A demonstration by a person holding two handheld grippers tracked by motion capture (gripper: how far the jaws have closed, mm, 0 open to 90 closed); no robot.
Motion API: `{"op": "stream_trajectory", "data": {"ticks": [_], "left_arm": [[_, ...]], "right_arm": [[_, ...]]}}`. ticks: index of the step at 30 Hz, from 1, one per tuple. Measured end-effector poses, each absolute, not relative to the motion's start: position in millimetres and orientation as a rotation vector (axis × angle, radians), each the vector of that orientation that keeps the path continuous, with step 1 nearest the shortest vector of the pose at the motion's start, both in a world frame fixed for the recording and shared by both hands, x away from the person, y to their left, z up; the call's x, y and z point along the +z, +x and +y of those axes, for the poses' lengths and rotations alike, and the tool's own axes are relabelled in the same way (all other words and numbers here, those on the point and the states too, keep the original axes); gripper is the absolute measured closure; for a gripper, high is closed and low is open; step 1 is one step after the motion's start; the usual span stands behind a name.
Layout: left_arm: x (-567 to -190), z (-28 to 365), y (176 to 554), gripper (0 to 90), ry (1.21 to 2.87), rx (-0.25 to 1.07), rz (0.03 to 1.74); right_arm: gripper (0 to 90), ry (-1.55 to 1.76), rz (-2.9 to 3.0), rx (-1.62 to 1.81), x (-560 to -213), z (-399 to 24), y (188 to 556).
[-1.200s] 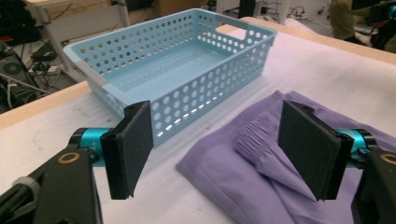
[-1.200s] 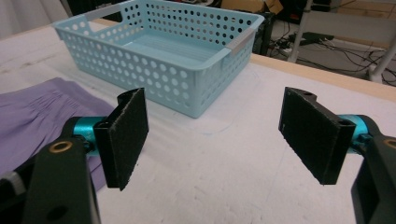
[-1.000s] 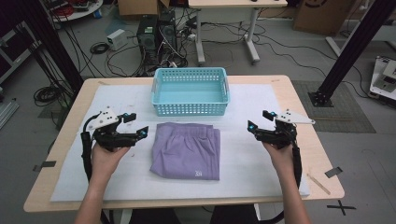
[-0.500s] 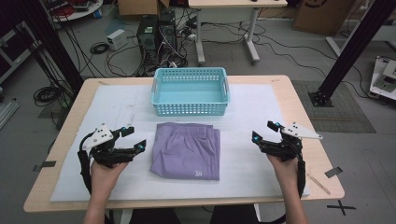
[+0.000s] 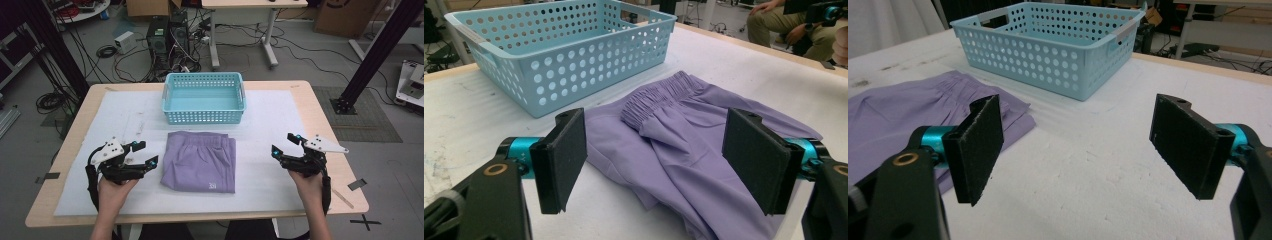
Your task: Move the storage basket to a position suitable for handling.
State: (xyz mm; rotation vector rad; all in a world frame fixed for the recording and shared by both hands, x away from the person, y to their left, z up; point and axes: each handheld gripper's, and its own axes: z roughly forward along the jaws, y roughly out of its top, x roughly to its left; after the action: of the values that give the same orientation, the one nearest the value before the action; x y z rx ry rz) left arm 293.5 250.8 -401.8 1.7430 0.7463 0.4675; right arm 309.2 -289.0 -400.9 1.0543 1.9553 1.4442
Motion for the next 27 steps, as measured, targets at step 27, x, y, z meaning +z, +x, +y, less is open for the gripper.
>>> {"op": "stream_trajectory", "data": {"ticks": [27], "left_arm": [[-404.3,253.3,292.8,26.0,1.736,0.45,0.762]], "right_arm": [[22.0,1.073,1.933,1.472,-391.4,-293.3,304.8]]}}
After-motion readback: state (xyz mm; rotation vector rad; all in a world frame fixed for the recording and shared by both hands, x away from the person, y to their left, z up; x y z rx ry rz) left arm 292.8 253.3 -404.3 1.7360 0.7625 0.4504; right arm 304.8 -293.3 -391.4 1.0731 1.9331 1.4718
